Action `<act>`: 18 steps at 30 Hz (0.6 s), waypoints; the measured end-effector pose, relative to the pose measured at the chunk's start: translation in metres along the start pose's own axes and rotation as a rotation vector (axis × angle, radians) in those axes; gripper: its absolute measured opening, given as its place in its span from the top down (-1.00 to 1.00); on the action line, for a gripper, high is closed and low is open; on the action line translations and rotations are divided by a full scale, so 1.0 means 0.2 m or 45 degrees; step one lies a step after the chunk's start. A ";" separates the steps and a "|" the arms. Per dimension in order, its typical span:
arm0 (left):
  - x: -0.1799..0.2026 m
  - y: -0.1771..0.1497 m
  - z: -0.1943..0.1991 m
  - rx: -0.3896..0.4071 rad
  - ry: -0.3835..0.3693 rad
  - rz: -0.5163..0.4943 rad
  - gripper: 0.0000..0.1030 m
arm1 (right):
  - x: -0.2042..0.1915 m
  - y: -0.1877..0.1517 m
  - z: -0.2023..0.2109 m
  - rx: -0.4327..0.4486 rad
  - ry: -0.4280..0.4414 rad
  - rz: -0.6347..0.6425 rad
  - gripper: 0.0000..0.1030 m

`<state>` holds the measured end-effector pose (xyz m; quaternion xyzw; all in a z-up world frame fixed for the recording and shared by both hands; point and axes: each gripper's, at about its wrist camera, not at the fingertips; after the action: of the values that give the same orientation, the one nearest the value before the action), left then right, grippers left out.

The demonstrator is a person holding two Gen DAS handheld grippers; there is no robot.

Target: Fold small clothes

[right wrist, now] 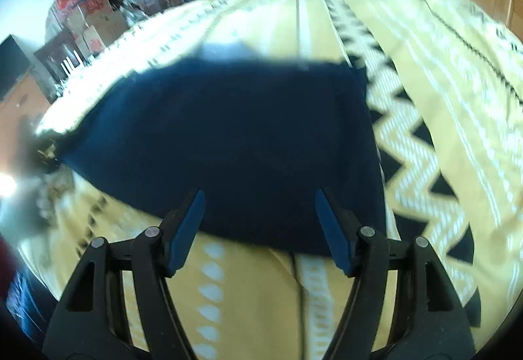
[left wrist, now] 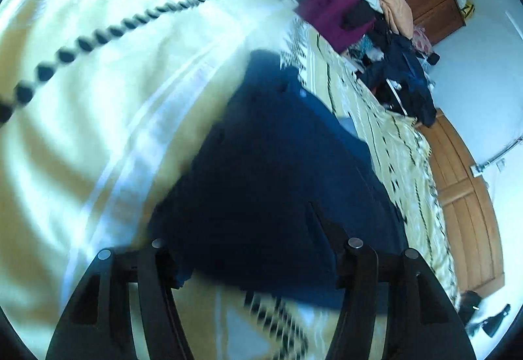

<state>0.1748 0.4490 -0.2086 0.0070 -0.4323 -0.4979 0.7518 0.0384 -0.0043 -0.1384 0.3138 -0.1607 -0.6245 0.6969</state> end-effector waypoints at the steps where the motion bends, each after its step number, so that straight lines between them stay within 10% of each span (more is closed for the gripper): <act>1: 0.01 0.04 -0.03 0.018 0.016 -0.024 -0.16 | -0.03 0.05 0.01 0.021 0.019 -0.001 -0.34; 4: 0.03 0.07 -0.08 0.054 0.012 -0.048 0.89 | -0.20 0.23 -0.04 0.063 0.126 0.005 -0.48; 12: 0.33 0.02 0.03 0.191 0.030 -0.414 0.90 | -0.98 0.87 -0.73 -0.212 0.611 0.186 -0.59; 18: 0.43 -0.01 0.00 0.178 0.058 -0.583 0.89 | -1.31 1.03 -1.29 -0.580 0.707 0.156 -0.66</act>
<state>0.1849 0.3827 -0.1536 0.1679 -0.4358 -0.6239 0.6266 0.3123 0.3169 -0.1565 0.2979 0.1593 -0.4924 0.8021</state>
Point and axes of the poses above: each gripper's, at about its wrist camera, not at the fingertips, and z roughly against the way its jaws point, x to its right, y to its top, and after that the axes turned 1 degree about -x, right-handed
